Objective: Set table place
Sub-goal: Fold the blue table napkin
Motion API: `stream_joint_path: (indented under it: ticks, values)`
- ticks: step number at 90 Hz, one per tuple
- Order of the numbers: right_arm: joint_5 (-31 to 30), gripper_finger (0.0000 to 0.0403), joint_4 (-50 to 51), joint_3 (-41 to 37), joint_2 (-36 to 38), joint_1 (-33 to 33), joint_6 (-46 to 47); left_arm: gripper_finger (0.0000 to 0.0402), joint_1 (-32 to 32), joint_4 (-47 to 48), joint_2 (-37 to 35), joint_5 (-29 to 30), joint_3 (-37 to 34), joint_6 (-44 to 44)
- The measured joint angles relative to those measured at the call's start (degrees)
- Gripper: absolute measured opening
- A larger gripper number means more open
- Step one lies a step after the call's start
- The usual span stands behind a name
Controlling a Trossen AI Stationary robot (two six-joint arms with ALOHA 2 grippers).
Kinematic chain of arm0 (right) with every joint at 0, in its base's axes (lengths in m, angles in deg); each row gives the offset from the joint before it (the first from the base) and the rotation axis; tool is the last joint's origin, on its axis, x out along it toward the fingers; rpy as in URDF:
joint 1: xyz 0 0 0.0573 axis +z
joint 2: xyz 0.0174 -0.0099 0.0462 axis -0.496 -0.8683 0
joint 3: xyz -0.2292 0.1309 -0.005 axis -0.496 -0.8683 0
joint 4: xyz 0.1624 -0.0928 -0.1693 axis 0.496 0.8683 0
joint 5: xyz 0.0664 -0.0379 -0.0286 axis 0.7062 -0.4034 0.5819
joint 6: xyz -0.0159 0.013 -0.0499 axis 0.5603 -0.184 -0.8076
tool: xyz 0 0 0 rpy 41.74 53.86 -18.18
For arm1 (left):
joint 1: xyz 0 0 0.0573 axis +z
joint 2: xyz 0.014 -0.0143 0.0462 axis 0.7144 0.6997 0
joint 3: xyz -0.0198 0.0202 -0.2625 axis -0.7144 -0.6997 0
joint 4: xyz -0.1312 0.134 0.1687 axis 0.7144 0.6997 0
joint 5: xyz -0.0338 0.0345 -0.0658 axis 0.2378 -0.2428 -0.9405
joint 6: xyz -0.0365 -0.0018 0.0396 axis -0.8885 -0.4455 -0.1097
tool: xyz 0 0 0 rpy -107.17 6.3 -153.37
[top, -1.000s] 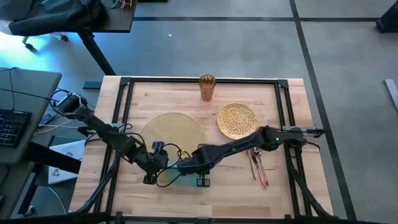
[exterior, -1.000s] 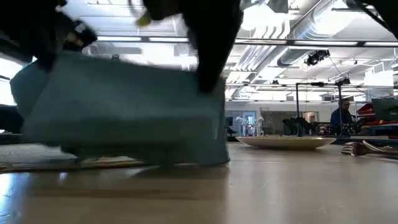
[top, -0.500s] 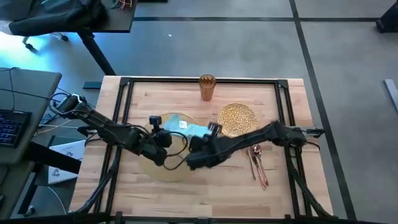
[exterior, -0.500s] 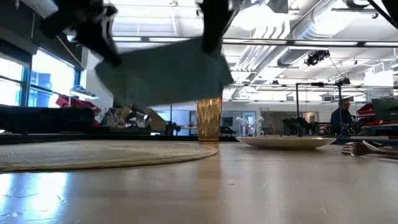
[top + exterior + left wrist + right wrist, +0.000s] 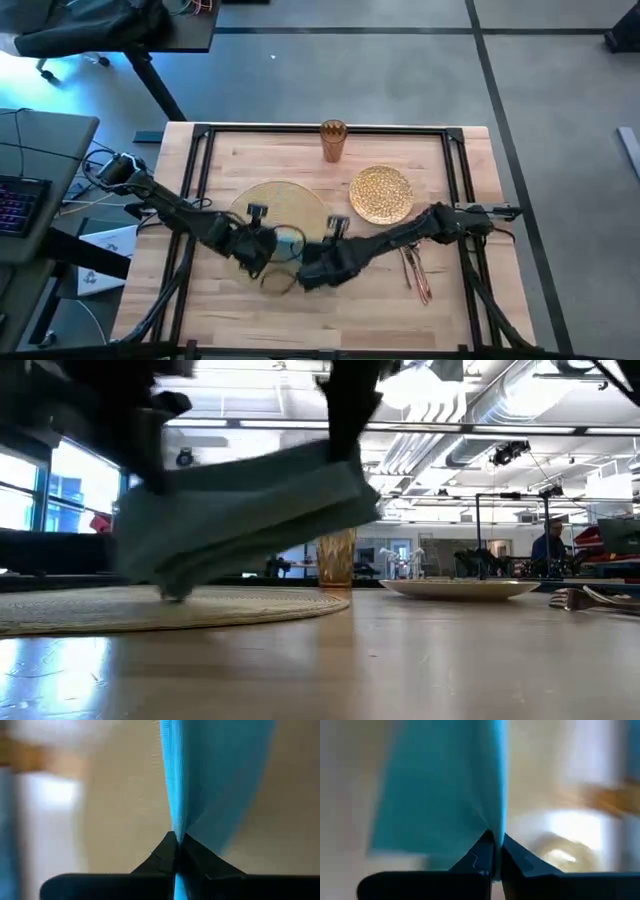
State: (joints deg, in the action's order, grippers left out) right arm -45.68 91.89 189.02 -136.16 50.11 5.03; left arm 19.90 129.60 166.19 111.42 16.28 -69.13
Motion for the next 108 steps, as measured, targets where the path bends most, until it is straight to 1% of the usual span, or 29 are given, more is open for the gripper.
stream_joint_path:
  ticks: [3,5,8,12,17,25,40,45,52,63,68,72,82,89,94,103,108]
  values:
    - [-1.72,0.0000,-1.08,-0.56,0.01,-0.49,1.41,0.0000,0.04,0.68,-0.02,4.80,-0.44,-2.07]
    - [-2.06,0.0000,-2.69,-0.84,0.08,-0.49,1.42,0.0000,0.01,0.58,0.00,6.89,-0.70,-3.24]
    - [-2.18,0.0000,-5.19,-1.39,0.09,-0.37,1.14,0.0000,-0.10,-0.61,0.03,7.96,-1.18,-4.50]
    - [-1.29,0.0000,-8.94,-2.60,-0.22,0.05,-0.09,0.0000,-0.24,-4.10,0.15,7.59,-2.41,-5.22]
    - [0.91,0.0000,-13.14,-5.08,-1.28,0.81,-1.20,0.0000,-1.16,-7.95,0.51,4.31,-4.63,-5.59]
    - [7.48,0.0000,-21.46,-10.40,-2.90,2.32,-2.58,0.0000,-4.00,-12.63,1.84,-1.89,-8.35,-6.56]
    - [19.64,0.0000,-37.53,-17.90,-2.61,4.32,-2.10,0.0001,-9.09,-15.78,4.21,-11.81,-12.76,-14.08]
    - [21.50,0.0000,-40.13,-19.26,-2.66,4.69,-0.87,0.0001,-10.74,-16.69,4.80,-15.95,-13.25,-15.68]
    - [22.03,0.0000,-40.06,-18.96,-2.74,5.36,1.42,0.0001,-12.82,-18.50,4.97,-20.42,-13.27,-15.77]
    - [24.02,0.0007,-40.82,-17.29,-2.70,6.20,2.06,0.0002,-15.80,-19.51,4.72,-22.85,-13.26,-16.35]
    - [25.86,0.0021,-39.68,-16.05,-2.72,6.20,1.36,0.0007,-16.73,-16.58,4.20,-23.89,-12.82,-17.82]
    - [26.96,0.0037,-40.64,-14.86,-2.72,6.20,1.11,0.0015,-17.40,-14.45,3.94,-24.22,-12.37,-19.32]
    - [31.21,0.0093,-41.82,-12.72,-2.66,6.40,-2.75,0.0040,-18.60,-10.64,2.55,-25.45,-10.84,-22.34]
    - [36.15,0.0135,-41.51,-10.64,-2.76,6.49,-6.14,0.0061,-19.23,-9.89,1.35,-29.45,-10.46,-23.64]
    - [39.03,0.0160,-41.30,-9.16,-2.65,6.48,-6.44,0.0075,-19.71,-9.77,0.13,-33.16,-10.42,-25.60]
    - [38.25,0.0190,-39.71,-8.71,-1.64,5.65,-2.83,0.0094,-20.55,-7.69,-1.77,-39.71,-10.36,-31.65]
    - [36.16,0.0196,-38.35,-8.71,-1.45,4.56,-1.04,0.0101,-21.64,-5.69,-2.49,-41.26,-10.36,-36.30]
